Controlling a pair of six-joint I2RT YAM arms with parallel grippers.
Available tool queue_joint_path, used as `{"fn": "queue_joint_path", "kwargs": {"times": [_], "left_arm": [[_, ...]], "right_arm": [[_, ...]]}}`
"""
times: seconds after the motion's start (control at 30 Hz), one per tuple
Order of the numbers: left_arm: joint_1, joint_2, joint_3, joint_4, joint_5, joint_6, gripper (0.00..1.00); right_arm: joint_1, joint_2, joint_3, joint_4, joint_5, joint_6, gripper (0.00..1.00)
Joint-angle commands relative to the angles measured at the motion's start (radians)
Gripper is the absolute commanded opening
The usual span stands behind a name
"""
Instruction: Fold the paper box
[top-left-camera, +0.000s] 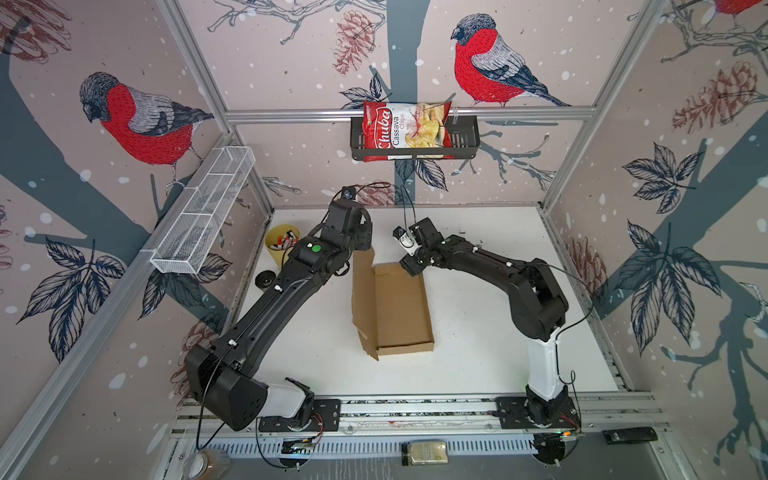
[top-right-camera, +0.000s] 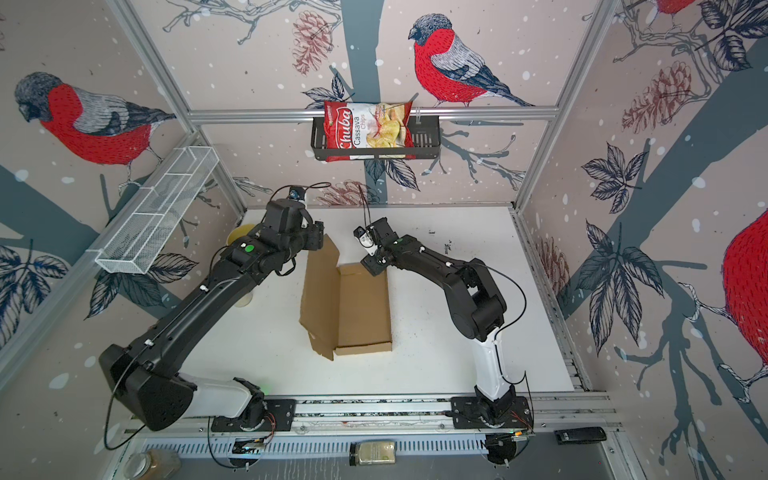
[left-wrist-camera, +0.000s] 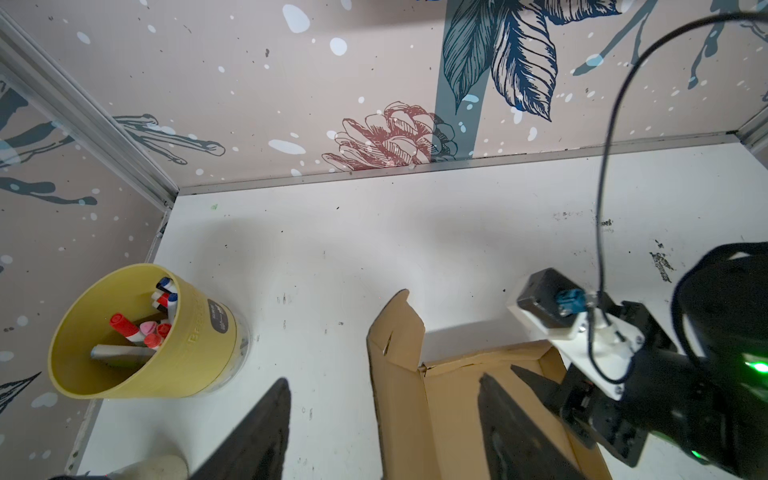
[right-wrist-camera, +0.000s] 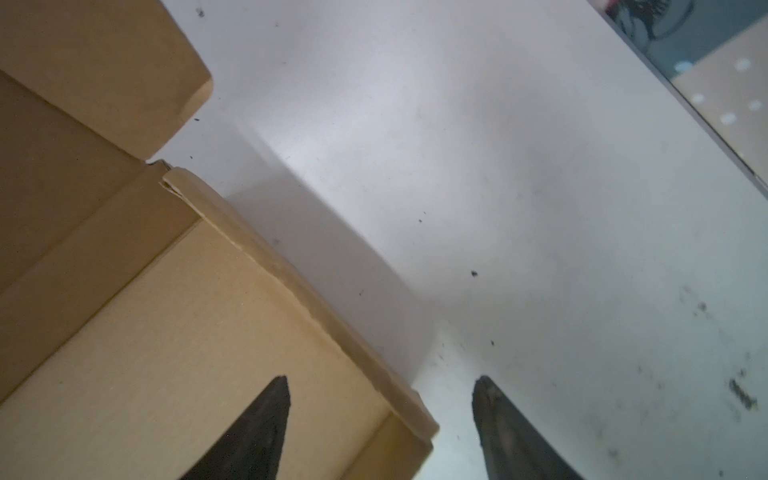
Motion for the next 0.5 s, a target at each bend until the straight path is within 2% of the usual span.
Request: {"fn": "queue_joint_path", "kwargs": {"times": [0.0, 0.2, 0.33, 0.47], "left_arm": [[0.004, 0.008, -0.001, 0.038, 0.011, -0.007, 0.7], [0.006, 0.023, 0.001, 0.043, 0.009, -0.002, 0.7], [0.009, 0.029, 0.0, 0.043, 0.015, 0.003, 0.7], [0.008, 0.038, -0.003, 0.043, 0.02, 0.004, 0.7]], "right_arm": [[0.011, 0.039, 0.048, -0.005, -0.056, -0.128, 0.71], [0.037, 0.161, 0.151, -0.073, -0.085, -0.218, 0.69], [0.04, 0.224, 0.209, -0.107, -0.037, -0.216, 0.66], [0.042, 0.223, 0.213, -0.082, -0.001, -0.186, 0.6]]}}
